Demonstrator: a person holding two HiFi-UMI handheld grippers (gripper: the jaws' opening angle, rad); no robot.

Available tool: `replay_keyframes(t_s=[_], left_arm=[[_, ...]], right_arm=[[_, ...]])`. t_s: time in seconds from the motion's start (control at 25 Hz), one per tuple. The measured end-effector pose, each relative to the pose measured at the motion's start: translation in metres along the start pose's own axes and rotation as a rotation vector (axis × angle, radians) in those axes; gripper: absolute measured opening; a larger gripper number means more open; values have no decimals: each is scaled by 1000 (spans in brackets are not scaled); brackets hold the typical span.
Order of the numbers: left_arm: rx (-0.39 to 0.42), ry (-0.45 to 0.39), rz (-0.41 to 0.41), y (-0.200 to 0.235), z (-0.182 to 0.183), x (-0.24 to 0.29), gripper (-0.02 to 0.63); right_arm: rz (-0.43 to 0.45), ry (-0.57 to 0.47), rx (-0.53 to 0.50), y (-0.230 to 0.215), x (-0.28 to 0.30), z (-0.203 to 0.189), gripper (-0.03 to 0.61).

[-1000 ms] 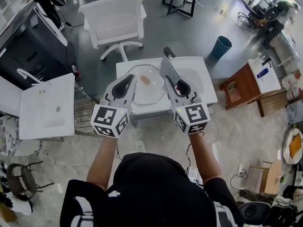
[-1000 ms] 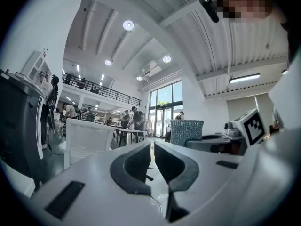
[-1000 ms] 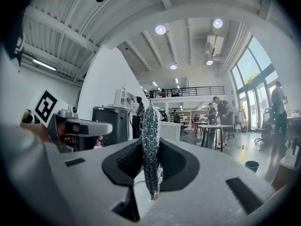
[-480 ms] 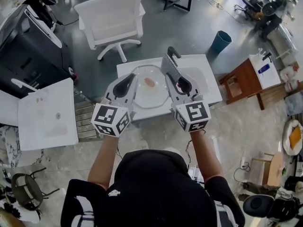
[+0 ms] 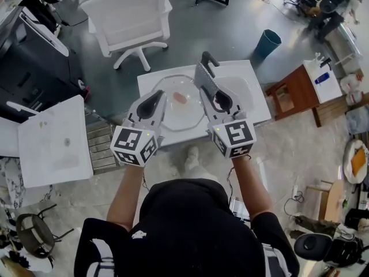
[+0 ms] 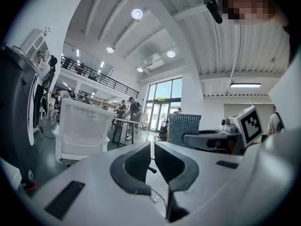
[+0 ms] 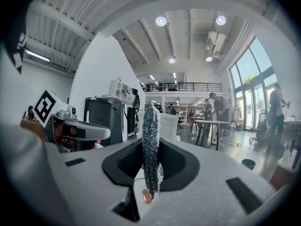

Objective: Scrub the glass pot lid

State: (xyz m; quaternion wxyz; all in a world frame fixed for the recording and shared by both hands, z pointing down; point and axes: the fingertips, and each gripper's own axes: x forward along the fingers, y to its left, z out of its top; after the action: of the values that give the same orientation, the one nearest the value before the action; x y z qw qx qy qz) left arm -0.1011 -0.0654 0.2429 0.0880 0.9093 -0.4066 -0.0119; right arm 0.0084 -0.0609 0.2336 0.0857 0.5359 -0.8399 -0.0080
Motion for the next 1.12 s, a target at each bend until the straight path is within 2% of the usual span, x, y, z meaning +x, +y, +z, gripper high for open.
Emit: replay_keyframes(t_s=[0.24, 0.64, 0.92, 1.12], left_arm=[[0, 29, 17, 5, -12, 26, 20], [-50, 94, 56, 29, -52, 67, 20], [-83, 201, 66, 40, -96, 95, 20], [-125, 312, 83, 52, -138, 103, 20]], right_arm=[[42, 36, 8, -18, 18, -18, 67], [101, 127, 43, -47, 55, -67, 67], [156, 217, 57, -62, 74, -110, 67], [201, 272, 86, -69, 87, -136, 67]])
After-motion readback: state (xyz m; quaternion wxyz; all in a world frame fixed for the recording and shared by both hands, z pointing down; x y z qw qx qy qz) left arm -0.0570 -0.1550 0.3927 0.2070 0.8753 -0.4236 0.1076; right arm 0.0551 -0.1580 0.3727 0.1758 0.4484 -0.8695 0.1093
